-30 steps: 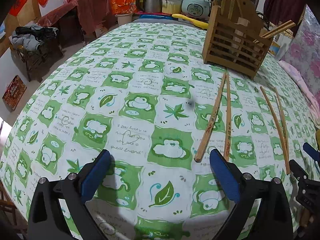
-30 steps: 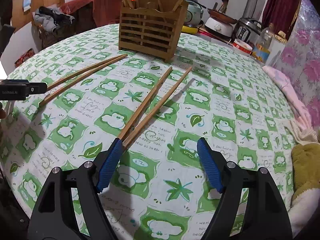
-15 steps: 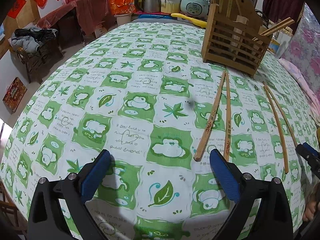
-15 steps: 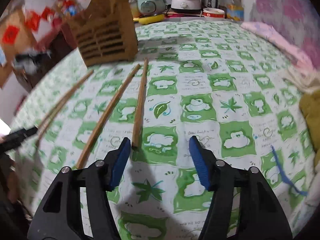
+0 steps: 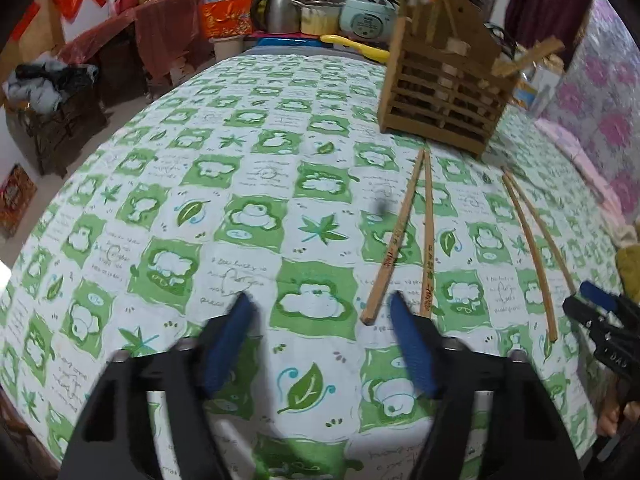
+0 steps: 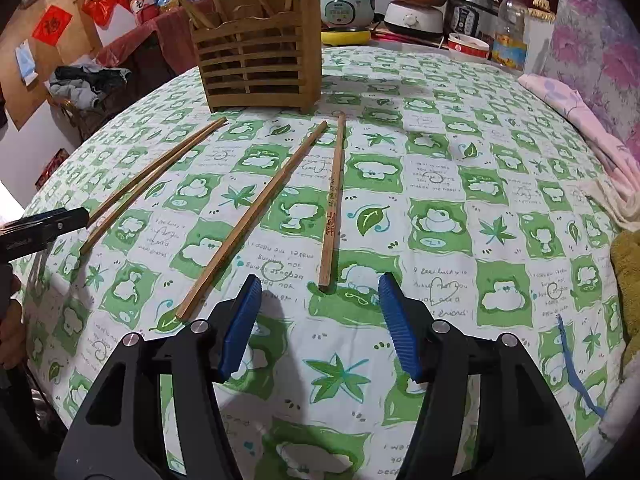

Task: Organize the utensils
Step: 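Close the left tool on a chopstick while the right tool grasps another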

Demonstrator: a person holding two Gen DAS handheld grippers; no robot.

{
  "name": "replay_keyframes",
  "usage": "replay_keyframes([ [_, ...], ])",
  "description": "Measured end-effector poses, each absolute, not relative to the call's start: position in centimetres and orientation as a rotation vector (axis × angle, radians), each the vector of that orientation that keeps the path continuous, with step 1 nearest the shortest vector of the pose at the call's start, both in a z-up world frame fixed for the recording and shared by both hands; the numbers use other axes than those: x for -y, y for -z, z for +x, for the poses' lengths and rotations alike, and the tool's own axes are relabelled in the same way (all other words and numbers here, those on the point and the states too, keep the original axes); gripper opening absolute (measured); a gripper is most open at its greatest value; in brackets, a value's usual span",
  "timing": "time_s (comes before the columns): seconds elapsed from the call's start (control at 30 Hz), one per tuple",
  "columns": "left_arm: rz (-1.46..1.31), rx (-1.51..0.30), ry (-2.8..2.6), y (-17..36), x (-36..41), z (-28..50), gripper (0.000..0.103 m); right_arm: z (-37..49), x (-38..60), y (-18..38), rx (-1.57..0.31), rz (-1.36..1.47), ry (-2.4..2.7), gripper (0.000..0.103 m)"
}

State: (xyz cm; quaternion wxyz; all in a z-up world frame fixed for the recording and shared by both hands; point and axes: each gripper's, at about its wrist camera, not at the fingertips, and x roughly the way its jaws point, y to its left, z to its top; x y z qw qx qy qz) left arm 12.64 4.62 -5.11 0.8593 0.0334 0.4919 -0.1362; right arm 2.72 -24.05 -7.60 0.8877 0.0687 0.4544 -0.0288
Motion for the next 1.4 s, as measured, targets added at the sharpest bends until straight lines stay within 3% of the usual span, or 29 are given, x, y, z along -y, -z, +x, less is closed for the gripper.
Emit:
replay_keyframes([
  [0.13, 0.149, -1.049, 0.320, 5.1, -2.7, 12.8, 0.034, 2.7, 23.9, 7.7, -0.947, 0.142, 0.057, 0.060],
  [0.27, 0.206, -1.048, 0.317, 5.3, -1.1, 13.4, 0.022, 2.7, 24.0, 7.7, -0.946, 0.144, 0.057, 0.060],
  [0.3, 0.204, -1.051, 0.330, 5.4, -0.9, 13.5, 0.012, 2.7, 24.0, 7.6, -0.943, 0.144, 0.058, 0.060],
  [0.4, 0.185, -1.041, 0.318, 5.2, -1.3, 13.3, 0.006, 2.5, 24.1, 7.5, -0.934, 0.153, 0.058, 0.060],
  [0.87, 0.127, -0.984, 0.327, 5.4, -3.3, 11.3, 0.007, 2.5, 24.0, 7.4, -0.931, 0.160, 0.044, 0.058],
  [0.97, 0.151, -0.974, 0.310, 5.4, -3.0, 11.1, 0.008, 2.8, 23.6, 7.7, -0.953, 0.145, 0.032, 0.046],
  [1.13, 0.168, -0.966, 0.298, 5.3, -2.9, 11.0, 0.009, 2.7, 24.0, 7.7, -0.951, 0.159, 0.044, 0.038],
  [1.27, 0.170, -0.965, 0.297, 5.3, -2.9, 10.9, 0.009, 2.5, 24.5, 7.8, -0.941, 0.194, 0.024, 0.007],
  [1.4, 0.171, -0.962, 0.301, 5.4, -2.8, 10.9, 0.006, 2.5, 24.4, 7.8, -0.935, 0.194, 0.027, 0.006],
])
